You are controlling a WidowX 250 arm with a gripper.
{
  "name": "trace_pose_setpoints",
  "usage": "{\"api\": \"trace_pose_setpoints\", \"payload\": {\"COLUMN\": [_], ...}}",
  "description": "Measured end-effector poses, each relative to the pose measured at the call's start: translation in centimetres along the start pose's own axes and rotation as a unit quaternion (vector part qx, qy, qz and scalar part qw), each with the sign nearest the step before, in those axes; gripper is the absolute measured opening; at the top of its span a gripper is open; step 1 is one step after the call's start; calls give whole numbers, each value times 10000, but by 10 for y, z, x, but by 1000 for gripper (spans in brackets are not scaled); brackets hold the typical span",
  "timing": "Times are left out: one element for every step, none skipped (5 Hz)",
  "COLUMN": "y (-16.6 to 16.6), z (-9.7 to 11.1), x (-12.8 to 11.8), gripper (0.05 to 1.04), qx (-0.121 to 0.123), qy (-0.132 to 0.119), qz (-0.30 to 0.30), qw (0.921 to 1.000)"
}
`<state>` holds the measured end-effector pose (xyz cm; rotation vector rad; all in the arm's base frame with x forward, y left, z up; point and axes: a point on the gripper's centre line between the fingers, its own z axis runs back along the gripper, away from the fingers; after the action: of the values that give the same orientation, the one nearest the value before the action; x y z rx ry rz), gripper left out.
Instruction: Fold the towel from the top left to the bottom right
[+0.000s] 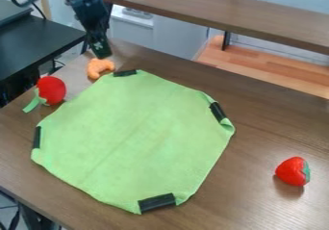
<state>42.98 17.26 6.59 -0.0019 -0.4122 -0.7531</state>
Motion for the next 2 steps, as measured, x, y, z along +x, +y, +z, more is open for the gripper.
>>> {"api": "trace_pose_setpoints", "payload": {"y": [2, 2], "z": [-15, -35], "x": [5, 3], "gripper": [1001, 1001], "qx": [-19, -63], "qy": [102, 246], "qz": [13, 16], "qw": [9999, 9997]}}
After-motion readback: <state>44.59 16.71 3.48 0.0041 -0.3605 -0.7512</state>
